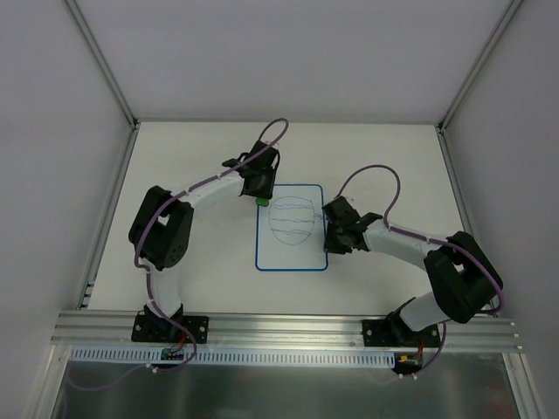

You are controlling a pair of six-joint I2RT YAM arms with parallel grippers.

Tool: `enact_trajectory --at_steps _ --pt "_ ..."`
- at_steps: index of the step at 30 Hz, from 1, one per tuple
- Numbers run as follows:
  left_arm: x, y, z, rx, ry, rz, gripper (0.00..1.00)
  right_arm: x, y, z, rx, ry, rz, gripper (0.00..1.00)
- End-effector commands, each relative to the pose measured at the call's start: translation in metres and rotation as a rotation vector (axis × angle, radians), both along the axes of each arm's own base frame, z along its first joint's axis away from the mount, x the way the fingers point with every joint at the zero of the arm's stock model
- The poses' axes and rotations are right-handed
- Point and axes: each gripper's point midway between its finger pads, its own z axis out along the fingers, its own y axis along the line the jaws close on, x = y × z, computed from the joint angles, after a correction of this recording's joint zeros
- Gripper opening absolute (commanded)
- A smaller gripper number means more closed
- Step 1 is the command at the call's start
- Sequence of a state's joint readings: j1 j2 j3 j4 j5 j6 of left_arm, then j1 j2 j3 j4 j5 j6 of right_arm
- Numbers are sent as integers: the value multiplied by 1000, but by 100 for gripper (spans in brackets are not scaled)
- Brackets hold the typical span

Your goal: Erase the whiteboard

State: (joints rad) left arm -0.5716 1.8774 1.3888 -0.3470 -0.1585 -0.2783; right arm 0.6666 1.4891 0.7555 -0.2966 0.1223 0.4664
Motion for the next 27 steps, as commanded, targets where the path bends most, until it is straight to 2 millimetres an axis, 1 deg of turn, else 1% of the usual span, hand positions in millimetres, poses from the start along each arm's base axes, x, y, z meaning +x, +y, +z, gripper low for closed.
enact_trajectory --at_steps 1,3,4,5,6,7,10,11,12,13,14,16,17,18,19,20,21,22,23,25,27 --pt "14 -20 1 12 -27 -45 2 -20 -21 -28 -105 86 -37 0" --pt "16 -25 -3 26 -28 -55 2 -20 -20 -28 -101 85 -44 0" --pt "17 -26 -5 39 -31 -61 2 -18 -19 -25 -96 73 -46 0" --pt "18 -25 -12 63 -29 -58 2 -15 -21 -23 -101 59 -56 0" --pt "19 -27 -14 69 -28 -64 1 -14 -22 -21 -101 49 -65 0" --pt "18 -27 -22 81 -16 -63 1 -12 -23 -19 -102 40 -68 0" --pt "19 -28 -30 95 -6 -58 1 -7 -22 -15 -105 23 -70 0" --pt "18 -27 -40 109 10 -57 1 -8 -22 -15 -112 25 -68 0" --pt "19 -29 -42 109 14 -58 1 -7 -23 -14 -114 26 -67 0" --pt "17 -32 -51 116 31 -65 0 -5 -21 -11 -114 21 -62 0" --pt "13 -34 -56 125 47 -72 0 -5 -22 -11 -121 26 -59 0" --pt "9 -45 -60 121 65 -96 0 -4 -22 -8 -124 22 -60 0" --pt "0 -54 -72 132 92 -121 0 -3 -23 -7 -127 17 -62 0" --pt "-2 -62 -73 134 99 -138 0 -3 -22 -6 -125 15 -62 0" --pt "-7 -68 -84 146 122 -150 0 -2 -22 -4 -124 11 -64 0" --pt "-16 -78 -87 152 132 -176 0 -1 -22 -3 -126 9 -65 0" --pt "-17 -87 -85 143 133 -191 0 -1 -22 -2 -125 10 -65 0" --pt "-25 -92 -90 133 161 -202 0 -2 -22 -3 -123 13 -62 0" --pt "-30 -98 -90 119 172 -210 0 -3 -22 -3 -123 17 -62 0" --pt "-37 -104 -91 83 200 -209 0 -4 -23 -4 -125 20 -60 0" --pt "-41 -104 -92 78 211 -211 0 -4 -22 -6 -126 26 -59 0"
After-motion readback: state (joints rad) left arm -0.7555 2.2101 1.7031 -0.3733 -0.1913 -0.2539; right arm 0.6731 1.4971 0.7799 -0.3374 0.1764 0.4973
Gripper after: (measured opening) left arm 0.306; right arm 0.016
